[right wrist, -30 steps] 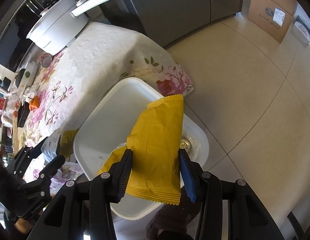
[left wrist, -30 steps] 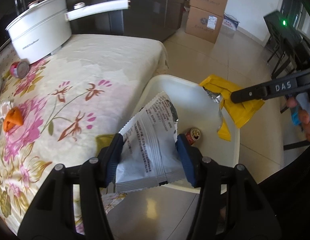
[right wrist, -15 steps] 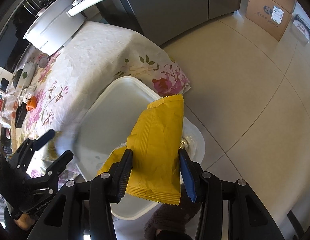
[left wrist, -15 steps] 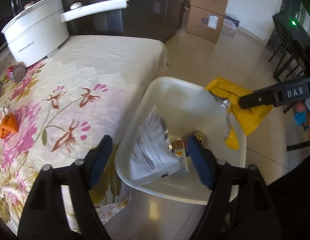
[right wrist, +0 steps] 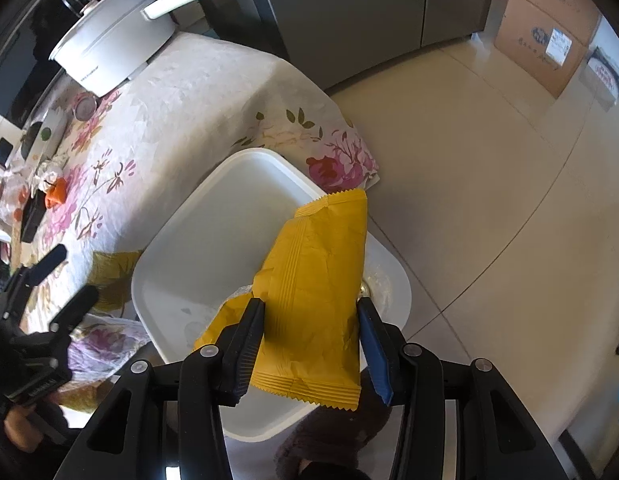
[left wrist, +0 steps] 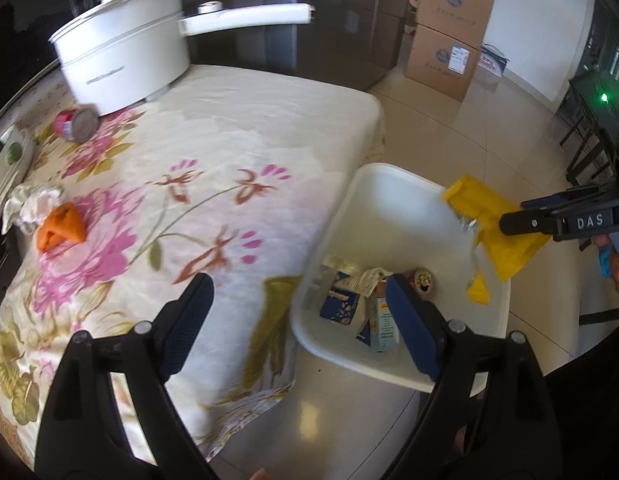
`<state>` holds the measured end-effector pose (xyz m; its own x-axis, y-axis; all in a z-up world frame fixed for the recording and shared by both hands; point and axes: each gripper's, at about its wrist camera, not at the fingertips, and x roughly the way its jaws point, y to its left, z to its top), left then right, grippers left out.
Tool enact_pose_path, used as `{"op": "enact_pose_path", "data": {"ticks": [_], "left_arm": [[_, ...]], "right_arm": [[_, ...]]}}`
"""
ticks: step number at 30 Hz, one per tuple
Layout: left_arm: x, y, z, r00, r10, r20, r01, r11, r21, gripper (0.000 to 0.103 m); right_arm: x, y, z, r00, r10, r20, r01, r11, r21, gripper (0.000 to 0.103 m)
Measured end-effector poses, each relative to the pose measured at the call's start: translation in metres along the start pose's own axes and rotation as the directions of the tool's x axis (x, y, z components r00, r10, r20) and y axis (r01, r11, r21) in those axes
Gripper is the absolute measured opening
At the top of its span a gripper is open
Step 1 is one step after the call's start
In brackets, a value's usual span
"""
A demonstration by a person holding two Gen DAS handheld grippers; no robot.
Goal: Collect trash
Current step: 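Open the left tool to drop the white packet into the bin, then open the right tool to drop the yellow wrapper into the bin, then move both open tools back over the table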
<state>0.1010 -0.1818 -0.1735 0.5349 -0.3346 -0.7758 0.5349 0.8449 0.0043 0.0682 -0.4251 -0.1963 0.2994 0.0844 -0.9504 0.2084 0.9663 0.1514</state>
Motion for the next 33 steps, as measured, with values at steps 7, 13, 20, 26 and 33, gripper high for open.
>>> {"op": "enact_pose_path", "data": {"ticks": [7,13,20,26,33], "left_arm": [[-0.017,0.038,-0.008,1.0,0.027,0.008,-0.026,0.997,-0.076,0.088],[-0.031,0.065,-0.015,0.999,0.043,0.014,-0.04,0.99,-0.138,0.088],[-0.046,0.091,-0.026,0.997,0.07,0.014,-0.066,0.981,-0.182,0.088],[-0.057,0.118,-0.035,0.996,0.087,0.007,-0.083,0.968,-0.239,0.101],[-0.074,0.158,-0.047,0.994,0.113,0.007,-0.105,0.94,-0.323,0.102]], "right_arm": [[-0.004,0.019,0.004,1.0,-0.006,0.029,0.007,0.999,-0.048,0.083],[-0.002,0.042,0.009,1.0,-0.002,0.031,0.004,0.996,-0.084,0.083],[-0.002,0.07,0.015,0.999,0.011,0.05,-0.005,0.993,-0.117,0.083],[-0.003,0.106,0.021,0.997,0.016,0.071,-0.003,0.985,-0.173,0.083],[-0.004,0.158,0.028,0.994,0.024,0.104,0.004,0.965,-0.261,0.089]]}}
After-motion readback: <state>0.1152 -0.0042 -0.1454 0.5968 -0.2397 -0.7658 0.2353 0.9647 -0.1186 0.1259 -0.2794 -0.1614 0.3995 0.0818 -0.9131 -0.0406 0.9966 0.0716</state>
